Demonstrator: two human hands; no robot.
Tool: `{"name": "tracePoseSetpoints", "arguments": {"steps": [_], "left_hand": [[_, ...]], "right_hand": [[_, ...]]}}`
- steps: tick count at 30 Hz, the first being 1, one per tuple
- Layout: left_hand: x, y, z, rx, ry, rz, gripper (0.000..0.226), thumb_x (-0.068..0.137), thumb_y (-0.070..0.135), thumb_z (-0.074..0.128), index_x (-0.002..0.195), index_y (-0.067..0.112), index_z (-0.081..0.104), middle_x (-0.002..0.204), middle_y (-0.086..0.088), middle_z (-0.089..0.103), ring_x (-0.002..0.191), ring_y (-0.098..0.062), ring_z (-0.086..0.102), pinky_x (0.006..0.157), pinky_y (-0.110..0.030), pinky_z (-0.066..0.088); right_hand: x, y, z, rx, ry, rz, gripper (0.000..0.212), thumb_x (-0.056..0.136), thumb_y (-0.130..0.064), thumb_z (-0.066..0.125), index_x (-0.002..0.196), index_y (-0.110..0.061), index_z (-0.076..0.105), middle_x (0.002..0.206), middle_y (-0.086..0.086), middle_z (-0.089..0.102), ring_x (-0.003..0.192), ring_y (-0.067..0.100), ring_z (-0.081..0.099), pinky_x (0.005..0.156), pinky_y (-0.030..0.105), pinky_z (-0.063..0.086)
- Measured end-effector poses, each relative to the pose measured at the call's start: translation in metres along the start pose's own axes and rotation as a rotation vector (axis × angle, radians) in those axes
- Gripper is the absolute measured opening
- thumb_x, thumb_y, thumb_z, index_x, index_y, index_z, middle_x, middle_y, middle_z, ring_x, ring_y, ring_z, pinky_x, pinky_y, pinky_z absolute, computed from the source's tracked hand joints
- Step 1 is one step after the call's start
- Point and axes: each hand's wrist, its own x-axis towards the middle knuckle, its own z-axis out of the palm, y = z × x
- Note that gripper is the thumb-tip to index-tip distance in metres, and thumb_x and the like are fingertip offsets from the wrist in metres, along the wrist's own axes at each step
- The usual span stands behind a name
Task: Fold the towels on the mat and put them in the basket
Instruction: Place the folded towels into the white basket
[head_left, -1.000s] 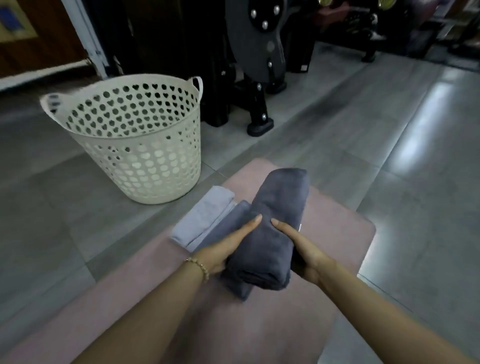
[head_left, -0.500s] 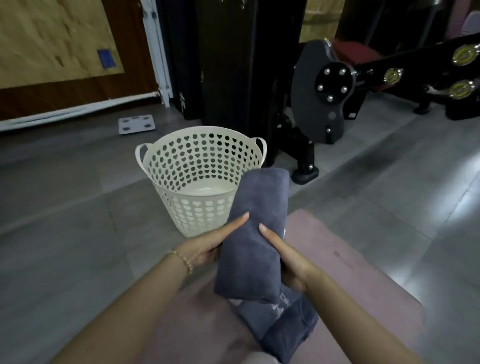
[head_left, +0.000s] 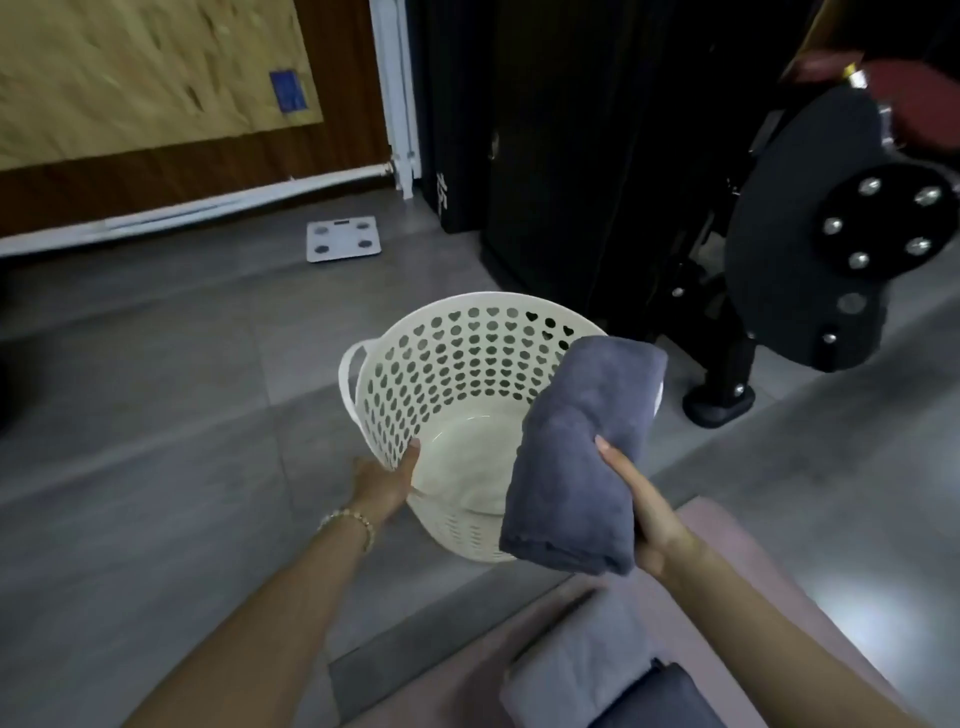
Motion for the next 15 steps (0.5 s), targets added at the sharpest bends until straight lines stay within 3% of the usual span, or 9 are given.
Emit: {"name": "tracePoseSetpoints", "arguments": {"steps": [3, 6, 9, 11, 13, 15], "left_hand": [[0.029, -0.016, 0.009, -0.023, -0.032, 0.018, 0.058, 0.088, 0.041, 0.06, 0.131, 0.009, 0.038, 0.134, -0.011, 0.05, 0.112, -0.033, 0.056, 0.08, -0.046, 0.056], [0.053, -0.028, 0.02, -0.134, -0.01, 0.02, 0.058, 0.087, 0.035, 0.064, 0.134, 0.018, 0.035, 0.125, -0.008, 0.055, 0.086, -0.024, 0.062, 0.052, -0.033, 0.058], [0.077, -0.039, 0.026, -0.359, 0.031, -0.231, 0.04, 0.089, 0.027, 0.057, 0.126, 0.02, 0.044, 0.117, -0.01, 0.06, 0.087, -0.036, 0.065, 0.052, -0.046, 0.058], [0.091, -0.048, 0.02, -0.38, 0.007, -0.272, 0.037, 0.089, 0.029, 0.052, 0.124, 0.02, 0.049, 0.116, -0.014, 0.063, 0.086, -0.039, 0.066, 0.054, -0.049, 0.057], [0.095, -0.053, 0.013, -0.373, -0.048, -0.26, 0.041, 0.091, 0.035, 0.053, 0.129, 0.021, 0.046, 0.119, -0.015, 0.062, 0.083, -0.035, 0.067, 0.053, -0.045, 0.057], [0.085, -0.051, 0.004, -0.39, -0.116, -0.259, 0.044, 0.095, 0.035, 0.051, 0.134, 0.018, 0.043, 0.123, -0.016, 0.06, 0.078, -0.029, 0.066, 0.046, -0.034, 0.055]], "right_hand": [[0.021, -0.017, 0.001, -0.054, -0.023, -0.027, 0.054, 0.081, -0.054, 0.058, 0.112, -0.011, 0.069, 0.11, 0.011, 0.071, 0.102, 0.019, 0.068, 0.085, 0.029, 0.047], [0.044, -0.017, 0.007, -0.124, -0.011, -0.032, 0.068, 0.068, -0.054, 0.072, 0.119, -0.011, 0.065, 0.113, 0.01, 0.07, 0.107, 0.021, 0.066, 0.091, 0.033, 0.048], [0.061, -0.004, 0.015, -0.156, 0.008, -0.023, 0.082, 0.051, -0.055, 0.084, 0.116, -0.01, 0.065, 0.109, 0.009, 0.071, 0.099, 0.02, 0.069, 0.083, 0.03, 0.052], [0.07, 0.009, 0.02, -0.146, -0.01, -0.017, 0.096, 0.036, -0.058, 0.088, 0.115, -0.008, 0.066, 0.11, 0.011, 0.071, 0.101, 0.021, 0.068, 0.088, 0.032, 0.049], [0.075, 0.018, 0.025, -0.103, -0.027, -0.026, 0.099, 0.026, -0.062, 0.088, 0.109, -0.011, 0.07, 0.109, 0.012, 0.071, 0.099, 0.02, 0.069, 0.089, 0.032, 0.047], [0.074, 0.026, 0.031, -0.101, -0.03, -0.013, 0.089, 0.03, -0.064, 0.086, 0.102, -0.014, 0.073, 0.108, 0.01, 0.072, 0.095, 0.018, 0.07, 0.089, 0.032, 0.047]]}}
